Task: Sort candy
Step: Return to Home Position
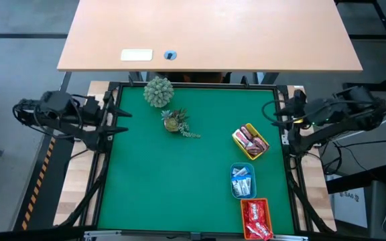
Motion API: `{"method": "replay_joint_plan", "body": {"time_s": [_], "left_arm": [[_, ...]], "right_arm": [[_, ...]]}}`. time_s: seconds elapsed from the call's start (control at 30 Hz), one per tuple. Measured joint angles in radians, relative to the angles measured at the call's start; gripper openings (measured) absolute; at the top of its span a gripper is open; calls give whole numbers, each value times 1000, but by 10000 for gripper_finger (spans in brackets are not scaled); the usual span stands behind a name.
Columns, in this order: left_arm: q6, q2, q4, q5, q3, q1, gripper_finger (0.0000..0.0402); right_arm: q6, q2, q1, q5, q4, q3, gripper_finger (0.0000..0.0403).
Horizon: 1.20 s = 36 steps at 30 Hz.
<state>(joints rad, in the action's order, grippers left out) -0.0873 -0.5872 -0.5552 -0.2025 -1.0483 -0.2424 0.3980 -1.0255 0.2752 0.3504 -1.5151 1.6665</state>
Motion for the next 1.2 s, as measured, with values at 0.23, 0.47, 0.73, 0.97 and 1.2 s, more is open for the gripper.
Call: {"method": "replay_joint_plan", "body": {"time_s": [0.23, 0.47, 0.73, 0.97, 1.2], "left_arm": [[72, 66, 59, -26, 130, 0, 223], [94, 168, 238, -110, 400, 0, 223], [108, 327, 400, -103, 643, 0, 223], [116, 450, 482, -106, 777, 0, 223], [126, 507, 566, -181, 881, 15, 223]], "right_arm": [[-159, 165, 0, -19, 323, -345, 111], [-255, 347, -1, -56, 664, -702, 9], [-258, 576, -1, -122, 1014, -1054, 12], [-274, 711, -1, -132, 1313, -1322, 8], [-277, 756, -1, -141, 1496, -1505, 4]]}}
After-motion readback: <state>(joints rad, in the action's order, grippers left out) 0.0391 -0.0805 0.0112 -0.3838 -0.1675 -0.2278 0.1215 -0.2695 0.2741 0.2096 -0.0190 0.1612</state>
